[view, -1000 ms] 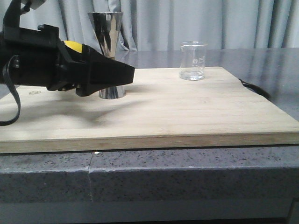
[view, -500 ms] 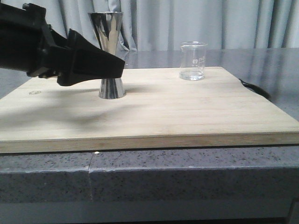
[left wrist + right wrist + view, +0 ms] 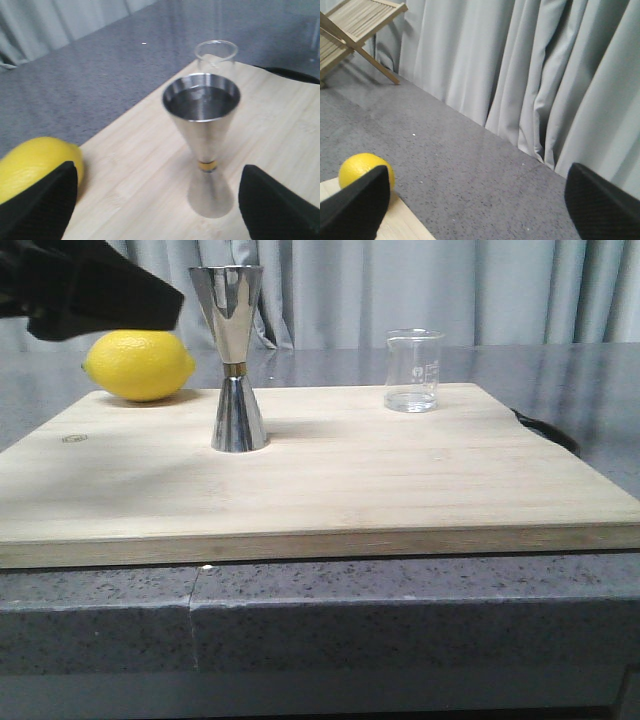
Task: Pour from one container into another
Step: 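Open the left gripper and pull it back from the jigger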
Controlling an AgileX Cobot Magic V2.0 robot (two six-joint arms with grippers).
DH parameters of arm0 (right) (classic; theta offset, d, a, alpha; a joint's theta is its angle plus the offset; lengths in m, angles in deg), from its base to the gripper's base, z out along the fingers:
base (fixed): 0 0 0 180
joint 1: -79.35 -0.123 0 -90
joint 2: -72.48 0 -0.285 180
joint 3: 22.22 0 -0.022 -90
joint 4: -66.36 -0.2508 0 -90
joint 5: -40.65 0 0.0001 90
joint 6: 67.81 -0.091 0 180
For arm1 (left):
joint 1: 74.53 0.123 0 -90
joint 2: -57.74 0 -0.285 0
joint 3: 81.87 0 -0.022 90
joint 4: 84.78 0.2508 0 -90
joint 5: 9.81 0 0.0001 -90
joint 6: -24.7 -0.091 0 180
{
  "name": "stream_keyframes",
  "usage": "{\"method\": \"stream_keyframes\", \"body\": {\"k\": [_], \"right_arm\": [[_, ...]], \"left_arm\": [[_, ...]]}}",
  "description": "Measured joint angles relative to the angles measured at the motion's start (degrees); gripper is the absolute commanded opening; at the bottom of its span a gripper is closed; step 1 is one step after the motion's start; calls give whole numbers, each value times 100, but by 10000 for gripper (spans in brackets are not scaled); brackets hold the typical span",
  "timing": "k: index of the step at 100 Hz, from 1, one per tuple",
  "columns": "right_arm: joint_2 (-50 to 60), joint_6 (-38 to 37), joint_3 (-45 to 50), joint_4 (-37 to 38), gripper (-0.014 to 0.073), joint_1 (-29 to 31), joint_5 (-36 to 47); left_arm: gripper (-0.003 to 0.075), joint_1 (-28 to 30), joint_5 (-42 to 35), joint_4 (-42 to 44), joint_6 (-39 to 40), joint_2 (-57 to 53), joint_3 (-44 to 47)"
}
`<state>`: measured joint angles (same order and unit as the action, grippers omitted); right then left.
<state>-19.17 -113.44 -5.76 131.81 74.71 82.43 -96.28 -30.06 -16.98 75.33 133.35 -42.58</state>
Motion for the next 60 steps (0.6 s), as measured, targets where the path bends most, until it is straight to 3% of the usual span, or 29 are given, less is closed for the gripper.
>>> {"method": "stream_keyframes", "body": {"k": [17, 41, 60], "right_arm": [[0, 0, -10, -81, 640, 0, -710], [87, -9, -553, -187, 640, 0, -2617], [648, -9, -923, -271, 639, 0, -3463]], "left_arm": [[600, 0, 1159, -47, 0, -807, 0], [600, 0, 2849, -138, 0, -1803, 12], [598, 0, 3489, -166, 0, -2487, 9]]}}
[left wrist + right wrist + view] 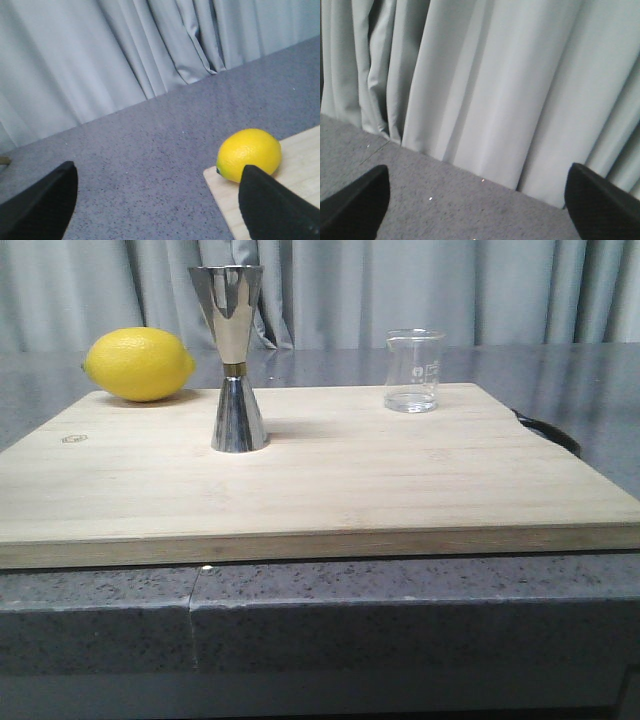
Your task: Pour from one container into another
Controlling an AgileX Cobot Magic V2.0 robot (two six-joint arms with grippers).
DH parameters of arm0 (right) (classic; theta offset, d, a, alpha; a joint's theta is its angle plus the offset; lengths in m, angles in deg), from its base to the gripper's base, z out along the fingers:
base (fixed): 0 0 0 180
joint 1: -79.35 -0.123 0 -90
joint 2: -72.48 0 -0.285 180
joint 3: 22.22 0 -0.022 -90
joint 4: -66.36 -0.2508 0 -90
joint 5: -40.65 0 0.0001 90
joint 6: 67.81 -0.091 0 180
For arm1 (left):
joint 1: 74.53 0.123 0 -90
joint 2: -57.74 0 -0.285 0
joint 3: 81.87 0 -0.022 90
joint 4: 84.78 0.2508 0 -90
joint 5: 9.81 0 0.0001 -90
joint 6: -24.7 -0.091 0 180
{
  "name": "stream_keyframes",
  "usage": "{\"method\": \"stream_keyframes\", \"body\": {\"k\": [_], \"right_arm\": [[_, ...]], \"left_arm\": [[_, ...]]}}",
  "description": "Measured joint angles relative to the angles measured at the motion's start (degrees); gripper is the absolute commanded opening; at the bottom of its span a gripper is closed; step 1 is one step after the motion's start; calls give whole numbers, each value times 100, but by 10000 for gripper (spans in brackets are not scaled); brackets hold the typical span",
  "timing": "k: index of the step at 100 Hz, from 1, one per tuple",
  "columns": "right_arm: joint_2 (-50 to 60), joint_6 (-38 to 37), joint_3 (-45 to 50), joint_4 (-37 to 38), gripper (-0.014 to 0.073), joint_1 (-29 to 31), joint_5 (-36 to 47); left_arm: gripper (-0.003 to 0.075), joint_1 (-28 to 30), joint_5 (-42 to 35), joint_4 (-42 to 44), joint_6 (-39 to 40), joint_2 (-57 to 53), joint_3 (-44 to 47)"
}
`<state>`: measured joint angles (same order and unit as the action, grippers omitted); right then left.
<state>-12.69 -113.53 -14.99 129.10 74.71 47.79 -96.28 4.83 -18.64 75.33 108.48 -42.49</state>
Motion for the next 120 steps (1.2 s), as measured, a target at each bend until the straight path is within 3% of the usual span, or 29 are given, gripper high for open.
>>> {"method": "stream_keyframes", "body": {"k": [31, 74, 90, 102, 120], "right_arm": [[1632, -11, 395, -104, 639, 0, -274], [4510, -11, 2833, -104, 638, 0, -130], [5453, -11, 3659, -107, 635, 0, -483], [5998, -11, 4207, -146, 535, 0, -811], [6488, -11, 4883, -178, 197, 0, -897]], "left_arm": [[598, 0, 61, -20, 572, -1180, -56], [597, 0, 396, -527, 606, -2174, 236], [505, 0, 444, -883, 606, -2454, 889], [402, 0, 320, -1114, 620, -2652, 1402], [238, 0, -187, -1174, 632, -2870, 2028]]}}
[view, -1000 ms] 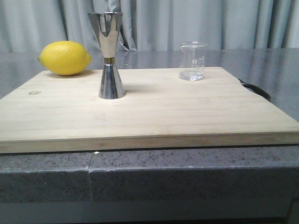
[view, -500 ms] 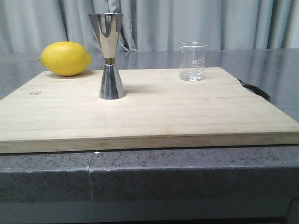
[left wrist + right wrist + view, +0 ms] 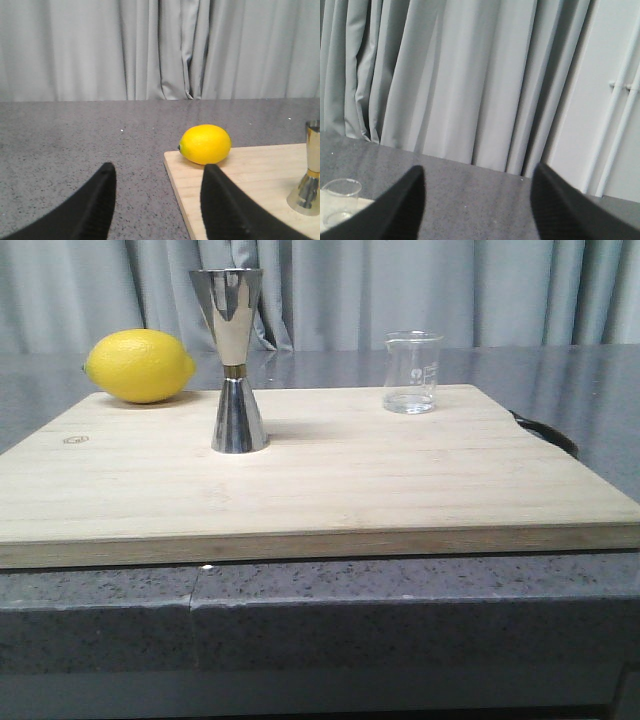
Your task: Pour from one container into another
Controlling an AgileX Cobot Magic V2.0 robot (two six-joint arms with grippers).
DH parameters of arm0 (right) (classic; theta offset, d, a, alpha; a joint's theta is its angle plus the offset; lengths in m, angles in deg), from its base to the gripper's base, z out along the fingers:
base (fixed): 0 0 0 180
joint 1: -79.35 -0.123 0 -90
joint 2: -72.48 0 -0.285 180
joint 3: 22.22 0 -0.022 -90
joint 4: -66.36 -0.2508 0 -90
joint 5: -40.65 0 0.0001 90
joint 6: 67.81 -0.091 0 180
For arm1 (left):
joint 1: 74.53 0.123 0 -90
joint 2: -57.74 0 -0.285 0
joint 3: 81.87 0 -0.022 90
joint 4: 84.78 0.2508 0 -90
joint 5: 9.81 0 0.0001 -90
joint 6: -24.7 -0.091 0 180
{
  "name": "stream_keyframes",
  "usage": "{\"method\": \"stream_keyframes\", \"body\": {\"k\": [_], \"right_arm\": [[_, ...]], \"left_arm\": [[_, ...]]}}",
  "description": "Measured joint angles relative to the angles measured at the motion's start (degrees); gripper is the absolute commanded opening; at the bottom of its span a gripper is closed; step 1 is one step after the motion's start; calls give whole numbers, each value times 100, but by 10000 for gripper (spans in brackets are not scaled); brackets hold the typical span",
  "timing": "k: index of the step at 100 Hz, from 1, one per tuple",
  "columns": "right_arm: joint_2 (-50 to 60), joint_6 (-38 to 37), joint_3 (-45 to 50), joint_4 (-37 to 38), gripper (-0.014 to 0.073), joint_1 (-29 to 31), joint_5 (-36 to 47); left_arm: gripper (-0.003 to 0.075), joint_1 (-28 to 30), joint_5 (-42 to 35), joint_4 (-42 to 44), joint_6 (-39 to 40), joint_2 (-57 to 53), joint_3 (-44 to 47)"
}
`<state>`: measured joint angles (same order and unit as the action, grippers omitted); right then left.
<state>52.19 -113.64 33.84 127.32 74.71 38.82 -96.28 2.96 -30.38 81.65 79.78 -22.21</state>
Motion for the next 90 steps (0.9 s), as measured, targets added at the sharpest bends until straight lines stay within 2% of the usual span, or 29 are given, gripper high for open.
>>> {"method": "stream_keyframes", "body": {"k": [13, 20, 90], "right_arm": [[71, 0, 296, 0, -43, 0, 0], [71, 0, 402, -13, -66, 0, 0], [71, 0, 473, -23, -65, 0, -242]], "left_arm": [[79, 0, -80, -9, 11, -54, 96], [-20, 0, -80, -9, 11, -54, 110], [-19, 0, 265, -22, 11, -54, 271]]}}
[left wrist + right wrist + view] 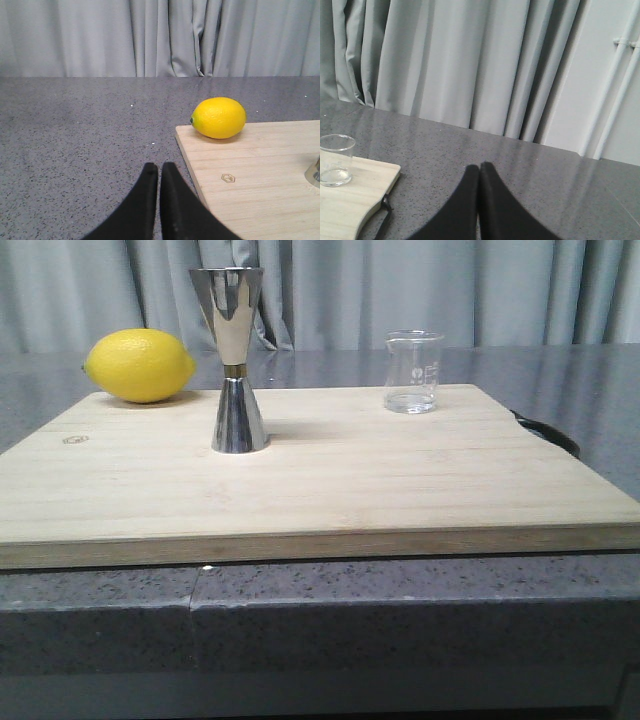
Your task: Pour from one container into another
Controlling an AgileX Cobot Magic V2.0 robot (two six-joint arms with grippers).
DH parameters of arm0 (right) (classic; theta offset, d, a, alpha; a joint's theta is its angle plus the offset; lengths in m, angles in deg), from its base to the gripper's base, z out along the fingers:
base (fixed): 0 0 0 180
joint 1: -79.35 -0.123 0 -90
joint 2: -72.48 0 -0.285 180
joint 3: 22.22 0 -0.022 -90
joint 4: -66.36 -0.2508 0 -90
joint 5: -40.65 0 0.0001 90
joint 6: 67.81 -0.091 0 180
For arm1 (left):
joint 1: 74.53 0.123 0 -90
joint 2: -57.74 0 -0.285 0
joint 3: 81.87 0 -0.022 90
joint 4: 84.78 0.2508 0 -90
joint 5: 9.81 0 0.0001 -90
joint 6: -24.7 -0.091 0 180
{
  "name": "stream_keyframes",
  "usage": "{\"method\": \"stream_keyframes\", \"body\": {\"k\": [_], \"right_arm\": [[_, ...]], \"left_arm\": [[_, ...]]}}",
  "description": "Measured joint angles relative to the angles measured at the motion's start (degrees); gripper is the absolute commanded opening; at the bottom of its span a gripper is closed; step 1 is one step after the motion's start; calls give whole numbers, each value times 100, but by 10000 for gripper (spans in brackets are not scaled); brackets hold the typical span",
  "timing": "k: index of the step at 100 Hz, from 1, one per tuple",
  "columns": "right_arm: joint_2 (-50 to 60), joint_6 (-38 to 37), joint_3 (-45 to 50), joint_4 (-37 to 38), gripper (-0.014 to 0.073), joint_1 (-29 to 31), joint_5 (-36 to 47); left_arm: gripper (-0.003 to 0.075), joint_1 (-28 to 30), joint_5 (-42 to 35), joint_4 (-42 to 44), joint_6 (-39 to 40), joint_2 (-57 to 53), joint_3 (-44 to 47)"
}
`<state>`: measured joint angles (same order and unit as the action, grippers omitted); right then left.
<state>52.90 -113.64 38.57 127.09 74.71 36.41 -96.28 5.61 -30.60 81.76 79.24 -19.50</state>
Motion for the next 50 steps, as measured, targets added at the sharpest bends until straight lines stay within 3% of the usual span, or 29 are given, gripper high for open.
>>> {"method": "stream_keyframes", "body": {"k": [50], "right_arm": [[0, 0, 0, 0, -65, 0, 49]], "left_arm": [[-19, 0, 0, 0, 0, 0, 0]]}}
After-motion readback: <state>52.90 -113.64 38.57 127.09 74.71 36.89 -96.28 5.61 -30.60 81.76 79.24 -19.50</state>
